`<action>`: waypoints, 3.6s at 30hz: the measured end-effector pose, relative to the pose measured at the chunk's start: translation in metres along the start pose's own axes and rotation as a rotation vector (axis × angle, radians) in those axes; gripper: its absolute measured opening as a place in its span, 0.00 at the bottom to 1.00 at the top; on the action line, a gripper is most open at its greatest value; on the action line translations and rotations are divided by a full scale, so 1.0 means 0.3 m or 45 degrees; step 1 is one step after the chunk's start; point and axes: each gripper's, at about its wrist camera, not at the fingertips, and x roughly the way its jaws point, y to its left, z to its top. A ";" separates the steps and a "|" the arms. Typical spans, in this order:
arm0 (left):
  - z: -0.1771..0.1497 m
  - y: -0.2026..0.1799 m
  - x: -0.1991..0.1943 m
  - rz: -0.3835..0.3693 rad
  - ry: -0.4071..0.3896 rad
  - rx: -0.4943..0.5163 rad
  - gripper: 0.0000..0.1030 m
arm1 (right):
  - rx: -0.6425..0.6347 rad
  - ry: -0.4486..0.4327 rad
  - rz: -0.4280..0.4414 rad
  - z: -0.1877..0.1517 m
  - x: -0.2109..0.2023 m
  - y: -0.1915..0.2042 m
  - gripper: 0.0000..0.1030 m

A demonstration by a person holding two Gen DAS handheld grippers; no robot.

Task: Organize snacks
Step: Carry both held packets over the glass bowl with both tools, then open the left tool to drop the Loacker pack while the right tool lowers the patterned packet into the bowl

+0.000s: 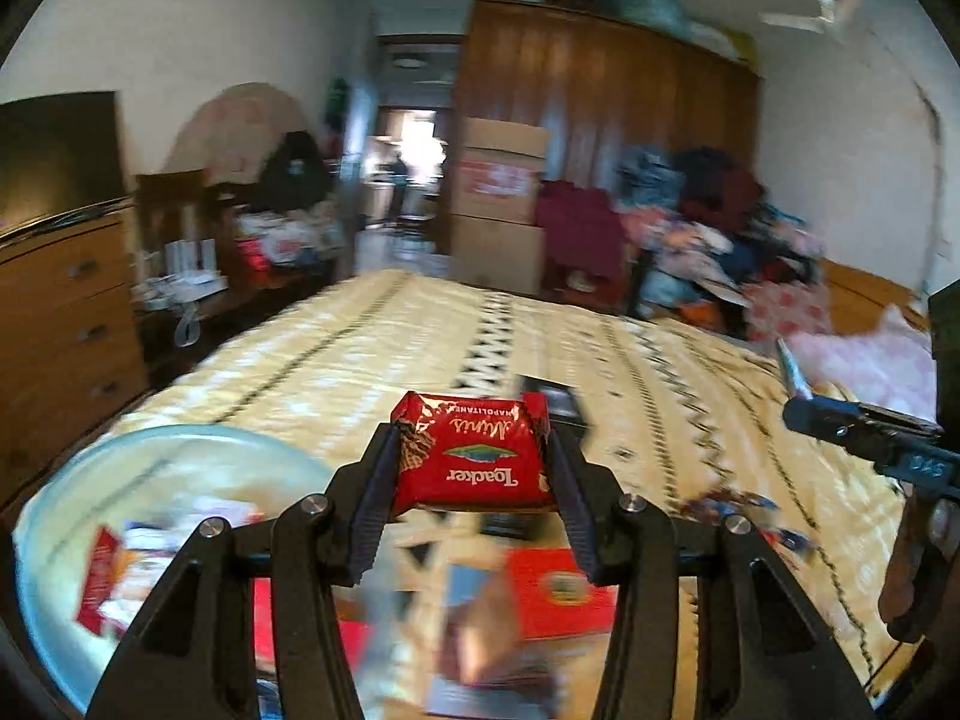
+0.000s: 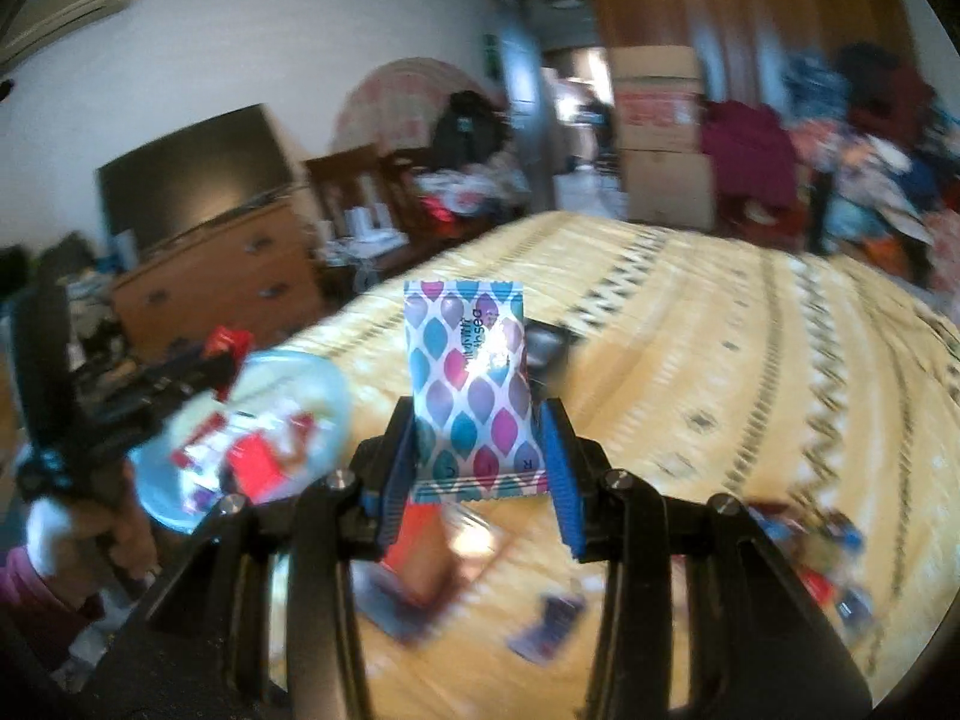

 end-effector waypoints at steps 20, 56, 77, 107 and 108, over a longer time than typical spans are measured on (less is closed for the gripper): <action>-0.067 0.549 0.011 0.404 0.156 -0.215 0.49 | -0.133 0.290 0.416 0.111 0.490 0.559 0.40; -0.094 0.621 0.084 0.403 0.209 -0.270 0.49 | -0.138 0.380 0.412 0.117 0.620 0.676 0.40; -0.094 0.630 0.178 0.420 0.299 -0.262 0.49 | -0.125 0.373 0.413 0.139 0.644 0.657 0.40; -0.093 0.633 0.224 0.408 0.335 -0.260 0.34 | -0.123 0.395 0.404 0.118 0.680 0.635 0.41; -0.093 0.635 0.227 0.414 0.337 -0.266 0.34 | -0.127 0.403 0.407 0.116 0.684 0.635 0.42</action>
